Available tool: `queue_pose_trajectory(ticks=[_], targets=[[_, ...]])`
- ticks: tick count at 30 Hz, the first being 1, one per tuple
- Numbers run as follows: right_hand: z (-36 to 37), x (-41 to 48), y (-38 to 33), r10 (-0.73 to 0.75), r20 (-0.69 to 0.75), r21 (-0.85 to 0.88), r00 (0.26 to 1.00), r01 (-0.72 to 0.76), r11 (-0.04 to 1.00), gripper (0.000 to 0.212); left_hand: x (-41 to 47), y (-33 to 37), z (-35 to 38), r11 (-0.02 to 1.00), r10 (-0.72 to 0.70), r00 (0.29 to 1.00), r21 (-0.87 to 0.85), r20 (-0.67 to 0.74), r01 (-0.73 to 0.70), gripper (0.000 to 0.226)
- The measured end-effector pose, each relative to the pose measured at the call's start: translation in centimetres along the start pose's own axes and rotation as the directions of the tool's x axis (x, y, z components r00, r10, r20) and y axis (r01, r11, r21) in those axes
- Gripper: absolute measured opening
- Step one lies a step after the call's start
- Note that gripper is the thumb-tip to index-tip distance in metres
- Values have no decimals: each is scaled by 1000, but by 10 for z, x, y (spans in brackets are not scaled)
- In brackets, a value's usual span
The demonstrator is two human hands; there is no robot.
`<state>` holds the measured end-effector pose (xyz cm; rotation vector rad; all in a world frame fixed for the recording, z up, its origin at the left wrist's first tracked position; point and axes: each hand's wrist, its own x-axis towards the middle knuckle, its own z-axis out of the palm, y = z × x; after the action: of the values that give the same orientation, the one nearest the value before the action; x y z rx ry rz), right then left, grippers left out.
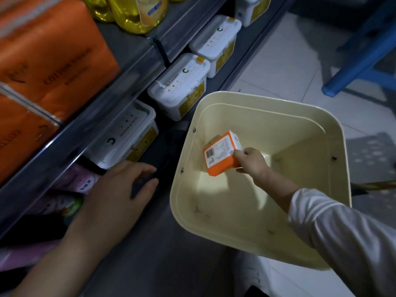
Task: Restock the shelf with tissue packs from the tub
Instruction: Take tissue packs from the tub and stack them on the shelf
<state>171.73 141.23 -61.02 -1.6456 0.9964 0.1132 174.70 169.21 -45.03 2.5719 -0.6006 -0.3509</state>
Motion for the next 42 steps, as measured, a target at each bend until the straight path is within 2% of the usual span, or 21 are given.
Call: queue_pose_trajectory(ticks=[2,4,7,9,11,13,16,17,19,21,22,23,25,27,29,30,31,33,37,39,42], targets=[[-6,-20,-14,-50,-37,90,998,53,994,12,-5,6,-4,1000,-6,1000,-28,0,6,23],[-12,-44,-30,-163,-104,88,981,172,981,13,-11,13,-7,997,-10,1000,-74,-9,9,24],[-18,-85,-58,-414,-183,12,892,423,906,15,-19,25,-13,967,-53,998,-252,-34,43,29],[-18,-114,-75,-597,-165,-59,785,597,800,15,-24,29,-18,916,-106,994,-392,-30,86,49],[-17,-141,-88,-769,-95,-129,633,758,640,18,-31,33,-23,850,-153,988,-514,-27,117,69],[-15,-166,-97,-889,18,-187,457,875,446,24,-38,35,-30,763,-194,980,-634,-45,122,69],[-9,-195,-105,-950,227,-283,214,948,146,32,-46,36,-46,521,-314,949,-833,17,187,70],[-6,-202,-106,-935,312,-309,171,948,71,32,-49,38,-53,446,-339,940,-872,43,201,69],[-1,-218,-111,-886,426,-327,184,944,39,29,-59,39,-64,354,-366,929,-914,59,198,53],[2,-234,-115,-882,437,-295,175,955,44,40,-69,38,-71,352,-382,924,-920,30,175,30],[3,-242,-121,-872,446,-318,199,947,53,36,-73,36,-73,370,-383,924,-915,7,160,29],[5,-248,-125,-880,427,-353,207,934,48,31,-78,34,-76,379,-383,923,-916,-23,134,36],[7,-250,-125,-908,381,-340,171,940,34,57,-89,30,-83,398,-392,913,-916,-113,58,54],[9,-258,-134,-859,383,-248,341,933,260,89,-103,26,-93,463,-405,889,-887,-214,-2,73],[15,-272,-145,-721,432,-29,542,807,590,104,-119,22,-106,529,-397,870,-848,-294,-45,82],[20,-279,-149,-634,489,83,599,692,718,103,-127,21,-112,547,-390,863,-835,-321,-64,83],[25,-287,-155,-573,541,162,616,592,790,99,-134,19,-118,558,-387,857,-826,-342,-78,83],[37,-303,-166,-548,560,228,622,520,823,92,-147,12,-130,566,-370,853,-817,-368,-107,84],[66,-342,-192,-614,564,260,553,586,767,84,-172,-9,-154,653,-313,860,-749,-403,-113,79],[82,-364,-204,-623,603,254,499,620,742,71,-188,-20,-168,712,-281,880,-698,-383,-76,68],[105,-389,-215,-580,707,236,404,639,732,45,-215,-39,-189,737,-275,890,-675,-363,-47,54]])
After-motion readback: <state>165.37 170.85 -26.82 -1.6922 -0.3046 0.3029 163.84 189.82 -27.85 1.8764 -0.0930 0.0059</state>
